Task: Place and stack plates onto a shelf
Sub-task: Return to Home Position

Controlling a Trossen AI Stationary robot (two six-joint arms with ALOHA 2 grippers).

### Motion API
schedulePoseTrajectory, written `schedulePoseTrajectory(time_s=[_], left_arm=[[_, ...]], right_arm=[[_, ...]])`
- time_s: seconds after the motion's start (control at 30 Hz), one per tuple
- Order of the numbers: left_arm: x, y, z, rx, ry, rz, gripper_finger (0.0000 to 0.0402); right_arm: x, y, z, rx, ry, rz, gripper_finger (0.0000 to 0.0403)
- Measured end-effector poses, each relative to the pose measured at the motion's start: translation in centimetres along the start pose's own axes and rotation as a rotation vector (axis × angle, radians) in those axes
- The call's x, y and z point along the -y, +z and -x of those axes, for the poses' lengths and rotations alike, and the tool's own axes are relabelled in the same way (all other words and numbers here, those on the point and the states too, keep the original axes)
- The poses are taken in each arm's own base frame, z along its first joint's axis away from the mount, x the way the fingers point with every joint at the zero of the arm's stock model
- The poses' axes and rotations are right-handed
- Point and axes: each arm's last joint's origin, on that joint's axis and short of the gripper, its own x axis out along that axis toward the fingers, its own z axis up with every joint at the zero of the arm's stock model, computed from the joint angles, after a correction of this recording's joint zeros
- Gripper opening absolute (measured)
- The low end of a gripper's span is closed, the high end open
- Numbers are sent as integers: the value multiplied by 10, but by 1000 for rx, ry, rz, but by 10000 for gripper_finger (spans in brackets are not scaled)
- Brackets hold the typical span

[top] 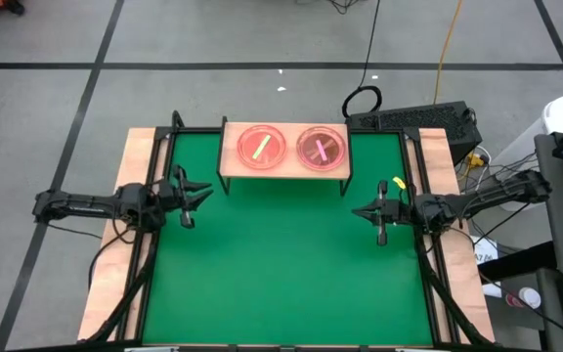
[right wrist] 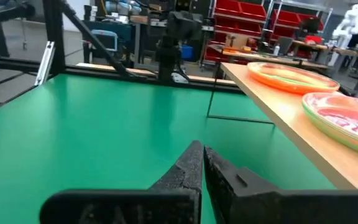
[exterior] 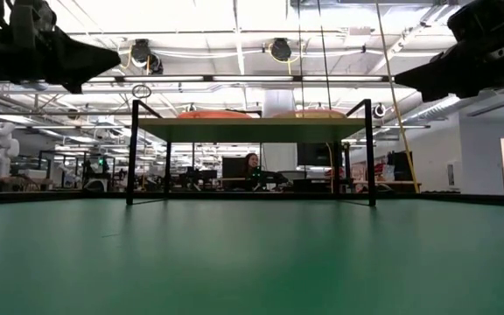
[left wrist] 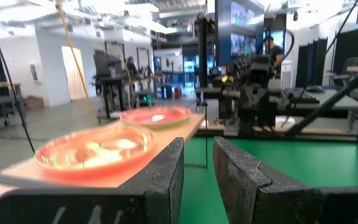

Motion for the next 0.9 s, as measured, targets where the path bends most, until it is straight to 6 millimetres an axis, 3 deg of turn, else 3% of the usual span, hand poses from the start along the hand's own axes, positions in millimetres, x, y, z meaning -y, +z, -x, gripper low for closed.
schedulePoseTrajectory(time_s=[0.2, 0.37, 0.9], left_arm=[[0, -4, 0, -40, 6, 25, 80], [1, -5, 0, -55, -4, -11, 10], [-1, -4, 0, -48, 56, -76, 10]], right_arm=[[0, 0, 0, 1, -7, -34, 0], [0, 0, 0, 0, -5, -49, 0], [0, 0, 0, -2, -4, -94, 0]])
